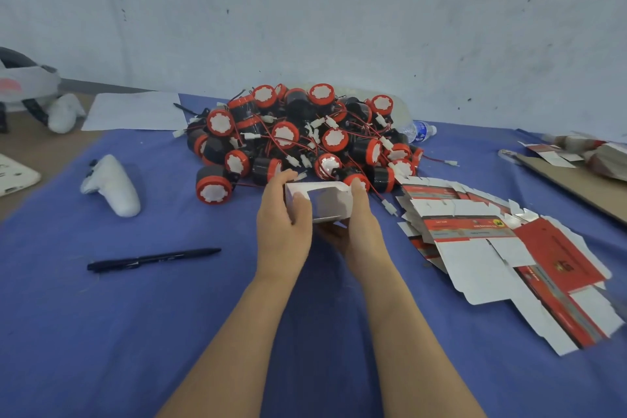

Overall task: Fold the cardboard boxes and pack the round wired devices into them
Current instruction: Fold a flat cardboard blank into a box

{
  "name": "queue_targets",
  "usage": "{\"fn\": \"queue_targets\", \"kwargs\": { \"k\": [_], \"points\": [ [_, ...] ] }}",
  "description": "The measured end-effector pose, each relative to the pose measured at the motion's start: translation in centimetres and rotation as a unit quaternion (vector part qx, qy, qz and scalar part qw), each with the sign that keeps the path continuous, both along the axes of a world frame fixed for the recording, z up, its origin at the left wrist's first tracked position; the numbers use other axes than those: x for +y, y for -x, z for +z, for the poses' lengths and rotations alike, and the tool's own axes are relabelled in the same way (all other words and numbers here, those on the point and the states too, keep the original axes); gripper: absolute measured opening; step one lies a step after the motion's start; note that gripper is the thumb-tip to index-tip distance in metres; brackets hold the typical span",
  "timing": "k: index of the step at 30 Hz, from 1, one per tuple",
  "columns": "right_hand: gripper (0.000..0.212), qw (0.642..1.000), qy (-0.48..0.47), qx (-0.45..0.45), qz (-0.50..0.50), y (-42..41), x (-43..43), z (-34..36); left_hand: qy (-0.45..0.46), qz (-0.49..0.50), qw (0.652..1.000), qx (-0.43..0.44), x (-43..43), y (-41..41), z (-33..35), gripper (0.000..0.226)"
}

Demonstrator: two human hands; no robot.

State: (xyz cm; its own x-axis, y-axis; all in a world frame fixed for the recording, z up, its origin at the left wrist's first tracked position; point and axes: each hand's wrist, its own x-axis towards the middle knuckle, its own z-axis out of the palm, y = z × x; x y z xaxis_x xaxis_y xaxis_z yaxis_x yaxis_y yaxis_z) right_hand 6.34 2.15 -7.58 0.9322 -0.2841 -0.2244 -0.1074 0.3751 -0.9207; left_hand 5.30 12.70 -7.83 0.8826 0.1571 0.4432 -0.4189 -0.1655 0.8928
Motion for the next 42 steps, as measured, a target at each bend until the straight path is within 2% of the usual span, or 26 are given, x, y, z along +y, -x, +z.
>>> {"fn": "queue_targets", "kwargs": {
  "k": [3,5,8,14,17,18,21,25,26,28,29,31,35,38,42],
  "points": [
    [0.074,0.999,-0.030,-0.015,0.022,0.1,0.0,-0.2,-0.019,-0.019,0.999,0.017,-0.1,-0.4,-0.2,0.047],
    [0.077,0.997,-0.042,-0.028,0.050,0.1,0.0,-0.2,0.010,-0.032,0.999,0.032,0.0,-0.8,-0.2,0.044],
    [0.065,0.996,-0.029,-0.035,0.074,0.4,-0.1,-0.4,0.074,-0.076,0.993,0.051,0.2,-1.0,-0.2,0.026],
    [0.037,0.999,0.028,-0.002,0.043,-0.1,0.0,0.1,0.080,-0.062,0.993,0.054,0.5,-1.1,-0.5,0.053],
    [0.012,0.997,0.063,0.003,0.041,-0.3,-0.1,0.1,0.074,-0.058,0.993,0.073,0.4,-1.2,-0.5,0.049],
    [0.011,0.996,0.075,-0.006,0.045,-0.3,-0.3,0.0,0.073,-0.059,0.993,0.073,0.4,-1.1,-0.5,0.047],
    [0.022,0.989,0.132,-0.036,0.064,-0.1,-0.5,0.2,0.068,-0.065,0.993,0.066,0.3,-0.8,-0.3,0.038],
    [0.015,0.975,0.173,-0.078,0.116,0.4,-0.6,0.2,0.081,-0.068,0.991,0.077,0.4,-0.9,-0.6,0.025],
    [0.017,0.971,0.183,-0.082,0.126,0.6,-0.7,0.1,0.084,-0.063,0.991,0.084,0.5,-1.0,-0.7,0.025],
    [0.036,0.962,0.211,-0.097,0.141,0.6,-0.9,-0.2,0.095,-0.045,0.990,0.098,0.5,-1.2,-0.8,0.027],
    [0.035,0.959,0.219,-0.106,0.144,0.7,-0.8,-0.2,0.106,-0.034,0.988,0.104,0.5,-1.3,-0.9,0.027],
    [0.021,0.963,0.205,-0.109,0.138,0.7,-0.8,-0.2,0.132,-0.015,0.984,0.115,0.6,-1.5,-0.8,0.030],
    [0.040,0.980,0.148,-0.077,0.105,0.4,-0.5,-0.2,0.139,0.006,0.984,0.111,0.8,-1.6,-0.9,0.032],
    [0.039,0.981,0.127,-0.064,0.130,0.3,-0.4,-0.1,0.135,0.020,0.985,0.107,0.9,-1.8,-0.9,0.030],
    [0.025,0.984,0.070,-0.065,0.152,0.3,-1.0,-0.1,0.134,0.017,0.986,0.099,1.2,-1.7,-0.6,0.033]
  ]
}}
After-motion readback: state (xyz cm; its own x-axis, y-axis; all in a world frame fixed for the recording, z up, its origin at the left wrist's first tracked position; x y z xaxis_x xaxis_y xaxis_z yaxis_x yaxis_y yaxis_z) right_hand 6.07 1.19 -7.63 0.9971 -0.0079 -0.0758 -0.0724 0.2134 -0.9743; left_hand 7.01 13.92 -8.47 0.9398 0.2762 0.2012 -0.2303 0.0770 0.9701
